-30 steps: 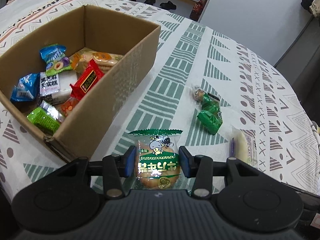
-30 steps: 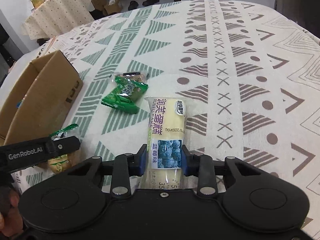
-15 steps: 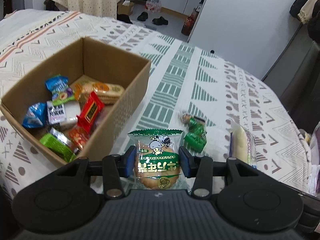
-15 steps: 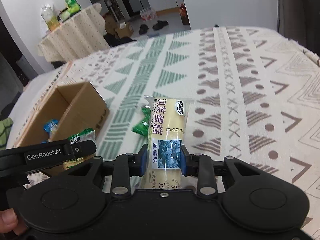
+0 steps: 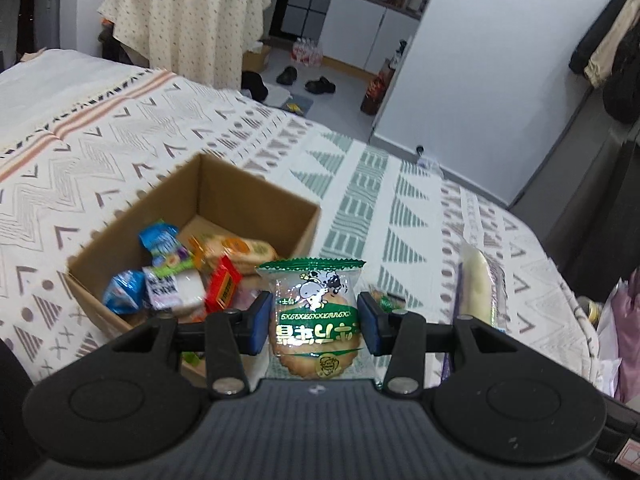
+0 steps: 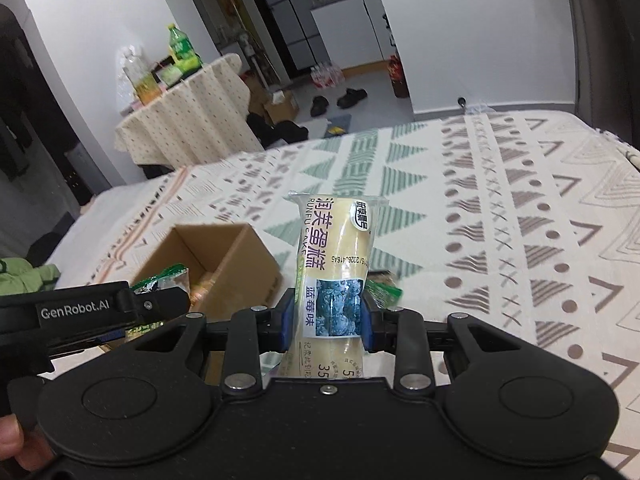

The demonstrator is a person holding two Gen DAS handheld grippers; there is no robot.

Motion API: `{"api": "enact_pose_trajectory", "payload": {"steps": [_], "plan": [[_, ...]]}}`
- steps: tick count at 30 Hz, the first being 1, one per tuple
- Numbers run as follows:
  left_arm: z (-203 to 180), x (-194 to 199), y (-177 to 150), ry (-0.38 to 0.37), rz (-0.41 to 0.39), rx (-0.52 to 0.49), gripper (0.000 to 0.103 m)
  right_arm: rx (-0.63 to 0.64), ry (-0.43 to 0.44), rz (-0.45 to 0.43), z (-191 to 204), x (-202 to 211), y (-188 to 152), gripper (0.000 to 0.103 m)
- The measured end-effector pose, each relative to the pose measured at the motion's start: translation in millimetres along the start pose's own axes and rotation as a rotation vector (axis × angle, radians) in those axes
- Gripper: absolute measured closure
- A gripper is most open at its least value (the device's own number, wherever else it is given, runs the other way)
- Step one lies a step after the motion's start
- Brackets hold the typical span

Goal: Organize snacks
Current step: 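Carry biscuit packet with left tool over the box while right tool carries cake bar there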

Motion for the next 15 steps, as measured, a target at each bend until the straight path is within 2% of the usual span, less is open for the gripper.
{"api": "enact_pose_trajectory", "payload": {"steps": [5, 15], "plan": [[13, 8, 16, 0.0, -0.024, 0.026, 0.058, -0.005, 0.01, -0.034, 9, 3, 8, 0.072], [46, 14, 51, -0.005, -0.049, 0.065, 0.058, 0.034, 0.015, -0.031, 36, -10, 22, 0.072]]}}
Point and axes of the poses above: each gripper's, at about its wrist camera, not at the fingertips, and x roughly against the way its jaws point, z to its left, y to its top, the point moved 1 cm from there along -x, roughly the way its jaws point, and after that the axes turned 15 degrees about x, right-handed, at the moved point
